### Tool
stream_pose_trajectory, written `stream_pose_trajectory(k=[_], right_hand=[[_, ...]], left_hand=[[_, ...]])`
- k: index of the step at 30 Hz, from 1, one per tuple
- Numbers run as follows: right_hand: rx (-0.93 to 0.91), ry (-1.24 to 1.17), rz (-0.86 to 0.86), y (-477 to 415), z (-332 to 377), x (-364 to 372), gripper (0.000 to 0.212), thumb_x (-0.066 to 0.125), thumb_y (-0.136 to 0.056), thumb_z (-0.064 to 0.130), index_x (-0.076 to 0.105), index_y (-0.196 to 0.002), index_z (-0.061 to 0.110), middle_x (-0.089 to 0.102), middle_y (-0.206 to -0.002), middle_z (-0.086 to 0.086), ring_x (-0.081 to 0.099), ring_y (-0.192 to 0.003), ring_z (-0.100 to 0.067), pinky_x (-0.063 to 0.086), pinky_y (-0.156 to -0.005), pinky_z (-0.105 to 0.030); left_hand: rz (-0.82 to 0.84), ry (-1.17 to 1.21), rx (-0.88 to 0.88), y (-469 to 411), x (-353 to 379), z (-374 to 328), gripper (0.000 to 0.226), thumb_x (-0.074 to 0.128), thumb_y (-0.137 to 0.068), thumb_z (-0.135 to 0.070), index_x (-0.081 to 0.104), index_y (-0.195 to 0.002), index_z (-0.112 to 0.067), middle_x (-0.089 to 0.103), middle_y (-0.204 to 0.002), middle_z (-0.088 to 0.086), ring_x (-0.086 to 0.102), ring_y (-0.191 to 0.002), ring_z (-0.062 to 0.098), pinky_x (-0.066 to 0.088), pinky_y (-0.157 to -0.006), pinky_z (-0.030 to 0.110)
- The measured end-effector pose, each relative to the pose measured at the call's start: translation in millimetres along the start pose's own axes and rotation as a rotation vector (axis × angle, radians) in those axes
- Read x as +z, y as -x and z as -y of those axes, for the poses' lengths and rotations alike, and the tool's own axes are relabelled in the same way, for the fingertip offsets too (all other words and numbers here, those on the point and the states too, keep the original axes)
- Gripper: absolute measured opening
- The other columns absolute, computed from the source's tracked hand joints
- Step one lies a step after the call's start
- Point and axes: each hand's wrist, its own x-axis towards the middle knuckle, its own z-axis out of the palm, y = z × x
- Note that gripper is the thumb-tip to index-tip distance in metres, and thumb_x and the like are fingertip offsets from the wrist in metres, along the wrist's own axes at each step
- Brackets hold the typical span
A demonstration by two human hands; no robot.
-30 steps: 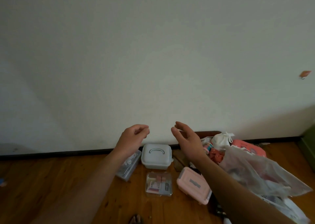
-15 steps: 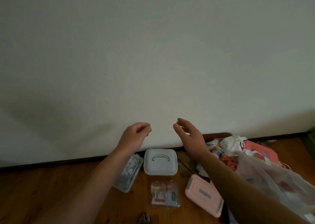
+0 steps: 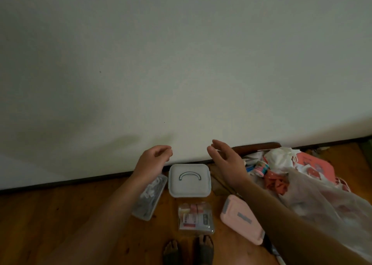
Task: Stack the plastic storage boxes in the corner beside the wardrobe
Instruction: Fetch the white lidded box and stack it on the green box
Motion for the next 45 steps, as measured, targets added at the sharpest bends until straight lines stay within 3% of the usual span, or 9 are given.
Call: stream_pose_trajectory(k=[5, 9, 13, 16, 19, 22, 26, 35, 45], right_hand=[[0.062, 0.012, 0.023, -38.0, -41.5, 1.8, 0.057, 0.055, -0.083, 0.061, 0.050, -0.134, 0.034, 0.056, -0.122, 0.020, 0.052, -0.102, 0.012, 0.038, -0.074, -0.008], [0.102, 0.024, 0.049, -69.3, -83.1, 5.6, 0.059, 0.054, -0.083, 0.063, 0.049, -0.134, 0.033, 0.056, -0.125, 0.017, 0.055, -0.106, 0.004, 0.042, -0.081, -0.015], [0.133, 0.028, 0.027, -95.5, -132.9, 15.1, 0.059, 0.054, -0.083, 0.063, 0.048, -0.134, 0.036, 0.055, -0.122, 0.019, 0.052, -0.101, 0.010, 0.041, -0.077, -0.013], [0.156, 0.043, 0.001, -108.1, -170.0, 24.3, 0.060, 0.054, -0.084, 0.063, 0.046, -0.136, 0.035, 0.055, -0.124, 0.017, 0.053, -0.102, 0.007, 0.040, -0.076, -0.013], [0.187, 0.050, -0.016, -121.5, -205.6, 33.0, 0.064, 0.053, -0.081, 0.067, 0.045, -0.137, 0.035, 0.055, -0.129, 0.013, 0.055, -0.107, 0.001, 0.043, -0.081, -0.018], [0.209, 0.064, -0.022, -133.4, -239.6, 43.9, 0.069, 0.052, -0.080, 0.069, 0.043, -0.138, 0.035, 0.053, -0.134, 0.010, 0.053, -0.114, -0.004, 0.045, -0.095, -0.030], [0.216, 0.091, -0.045, -142.8, -275.5, 58.5, 0.077, 0.048, -0.075, 0.076, 0.037, -0.140, 0.037, 0.049, -0.139, 0.009, 0.049, -0.122, -0.009, 0.045, -0.101, -0.042], [0.183, 0.243, -0.039, -158.3, -336.5, 84.2, 0.077, 0.044, -0.081, 0.073, 0.031, -0.145, 0.033, 0.034, -0.150, 0.007, 0.038, -0.133, -0.014, 0.039, -0.106, -0.048], [0.244, 0.405, -0.026, -174.6, -421.5, 105.5, 0.085, 0.046, -0.078, 0.075, 0.024, -0.148, 0.031, 0.026, -0.154, 0.007, 0.026, -0.140, -0.016, 0.027, -0.108, -0.041]], left_hand=[[0.001, -0.056, -0.064, -34.9, 21.7, 35.8, 0.025, 0.058, -0.093, -0.038, 0.066, -0.114, -0.027, 0.068, -0.105, -0.011, 0.064, -0.096, 0.005, 0.046, -0.077, 0.022], [-0.041, -0.091, -0.100, -63.9, 44.5, 66.4, 0.023, 0.059, -0.091, -0.041, 0.066, -0.111, -0.031, 0.066, -0.099, -0.016, 0.062, -0.094, 0.004, 0.044, -0.072, 0.019], [-0.060, -0.117, -0.114, -94.4, 73.3, 100.8, 0.030, 0.057, -0.093, -0.040, 0.062, -0.121, -0.031, 0.063, -0.108, -0.012, 0.060, -0.101, 0.006, 0.044, -0.081, 0.023], [-0.092, -0.126, -0.125, -110.4, 93.8, 128.8, 0.034, 0.057, -0.094, -0.039, 0.057, -0.127, -0.031, 0.059, -0.106, -0.015, 0.055, -0.095, -0.002, 0.041, -0.072, 0.016], [-0.104, -0.172, -0.131, -126.9, 111.5, 158.4, 0.040, 0.057, -0.094, -0.036, 0.052, -0.133, -0.028, 0.059, -0.114, -0.013, 0.054, -0.103, 0.004, 0.037, -0.069, 0.013], [-0.136, -0.299, -0.086, -141.6, 124.3, 189.5, 0.047, 0.057, -0.094, -0.036, 0.048, -0.138, -0.022, 0.056, -0.130, -0.003, 0.052, -0.113, 0.012, 0.041, -0.083, 0.025], [-0.182, -0.382, -0.072, -158.6, 140.4, 226.4, 0.056, 0.058, -0.092, -0.035, 0.042, -0.144, -0.018, 0.049, -0.141, 0.006, 0.048, -0.125, 0.023, 0.042, -0.103, 0.044], [-0.178, -0.441, 0.003, -184.6, 167.7, 288.4, 0.062, 0.059, -0.092, -0.037, 0.038, -0.146, -0.018, 0.043, -0.146, 0.007, 0.038, -0.134, 0.022, 0.033, -0.110, 0.040], [-0.100, -0.660, 0.039, -210.8, 192.0, 369.8, 0.077, 0.058, -0.089, -0.048, 0.025, -0.151, -0.019, 0.027, -0.156, 0.006, 0.022, -0.143, 0.024, 0.022, -0.116, 0.046]])
